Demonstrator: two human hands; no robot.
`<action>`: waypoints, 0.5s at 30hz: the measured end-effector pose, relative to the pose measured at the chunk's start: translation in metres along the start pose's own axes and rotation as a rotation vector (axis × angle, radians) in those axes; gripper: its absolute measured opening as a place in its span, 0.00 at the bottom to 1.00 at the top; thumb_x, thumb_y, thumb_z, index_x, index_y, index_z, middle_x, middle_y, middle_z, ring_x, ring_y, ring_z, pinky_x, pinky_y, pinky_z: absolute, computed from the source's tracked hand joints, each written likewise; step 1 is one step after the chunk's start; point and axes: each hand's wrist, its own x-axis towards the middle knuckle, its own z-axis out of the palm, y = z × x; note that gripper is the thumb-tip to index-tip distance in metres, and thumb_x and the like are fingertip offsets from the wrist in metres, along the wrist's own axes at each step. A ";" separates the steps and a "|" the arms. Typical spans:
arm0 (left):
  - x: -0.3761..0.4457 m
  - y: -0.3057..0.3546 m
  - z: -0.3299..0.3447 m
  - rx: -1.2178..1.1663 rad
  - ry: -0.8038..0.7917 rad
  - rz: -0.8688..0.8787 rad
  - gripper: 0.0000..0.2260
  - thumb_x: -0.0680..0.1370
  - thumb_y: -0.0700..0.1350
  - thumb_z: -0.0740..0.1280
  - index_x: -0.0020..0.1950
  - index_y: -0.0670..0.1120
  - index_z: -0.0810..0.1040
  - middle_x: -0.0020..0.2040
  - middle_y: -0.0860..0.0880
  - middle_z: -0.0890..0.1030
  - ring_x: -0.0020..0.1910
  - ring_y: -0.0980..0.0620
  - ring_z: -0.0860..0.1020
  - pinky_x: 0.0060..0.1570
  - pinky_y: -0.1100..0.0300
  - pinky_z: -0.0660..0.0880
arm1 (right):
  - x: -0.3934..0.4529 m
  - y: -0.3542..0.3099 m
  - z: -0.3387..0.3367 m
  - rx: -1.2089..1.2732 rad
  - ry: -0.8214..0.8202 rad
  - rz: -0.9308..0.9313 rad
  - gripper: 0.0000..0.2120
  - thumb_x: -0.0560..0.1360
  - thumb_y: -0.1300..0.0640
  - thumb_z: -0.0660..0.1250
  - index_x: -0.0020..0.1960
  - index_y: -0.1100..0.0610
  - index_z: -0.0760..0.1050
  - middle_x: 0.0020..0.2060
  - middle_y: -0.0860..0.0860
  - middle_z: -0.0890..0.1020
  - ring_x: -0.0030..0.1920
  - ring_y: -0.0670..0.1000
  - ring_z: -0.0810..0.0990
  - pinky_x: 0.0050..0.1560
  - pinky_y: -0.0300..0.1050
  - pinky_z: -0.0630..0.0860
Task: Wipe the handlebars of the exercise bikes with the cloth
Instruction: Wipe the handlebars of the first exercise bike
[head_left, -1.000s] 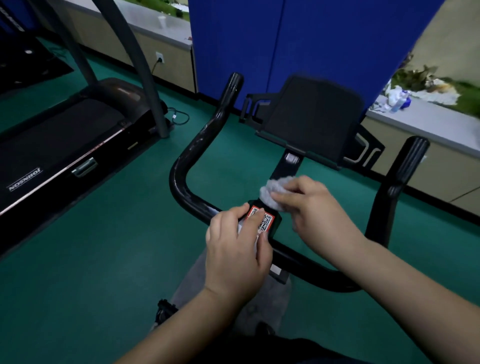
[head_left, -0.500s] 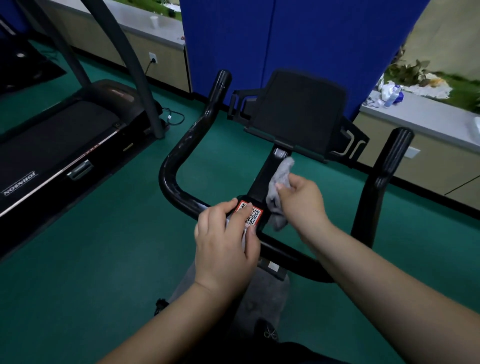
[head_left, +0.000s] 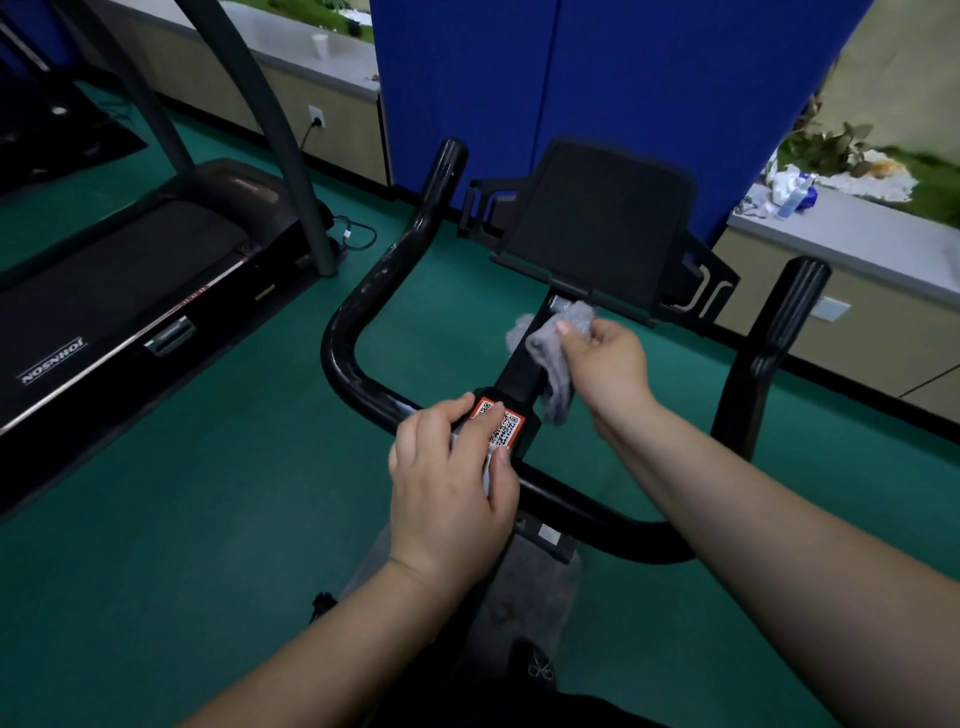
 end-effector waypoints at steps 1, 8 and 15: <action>0.000 0.000 0.000 0.000 -0.001 -0.003 0.16 0.72 0.47 0.62 0.58 0.46 0.79 0.57 0.45 0.76 0.55 0.45 0.70 0.56 0.52 0.65 | 0.003 -0.002 0.000 -0.016 0.028 -0.022 0.14 0.76 0.52 0.65 0.45 0.64 0.76 0.38 0.58 0.83 0.36 0.52 0.78 0.41 0.50 0.77; 0.000 0.000 0.000 0.009 0.006 0.004 0.16 0.72 0.47 0.62 0.57 0.46 0.79 0.57 0.45 0.76 0.54 0.45 0.70 0.55 0.51 0.67 | -0.041 0.020 -0.028 -0.374 -0.306 -0.186 0.17 0.76 0.57 0.66 0.30 0.54 0.65 0.25 0.47 0.67 0.27 0.44 0.64 0.30 0.40 0.61; 0.000 0.000 0.001 0.007 0.016 0.014 0.16 0.71 0.47 0.63 0.57 0.46 0.79 0.56 0.45 0.77 0.54 0.45 0.70 0.55 0.51 0.67 | -0.037 -0.027 -0.060 -0.441 -0.123 -0.630 0.17 0.73 0.59 0.70 0.60 0.51 0.74 0.46 0.43 0.79 0.45 0.43 0.75 0.43 0.29 0.66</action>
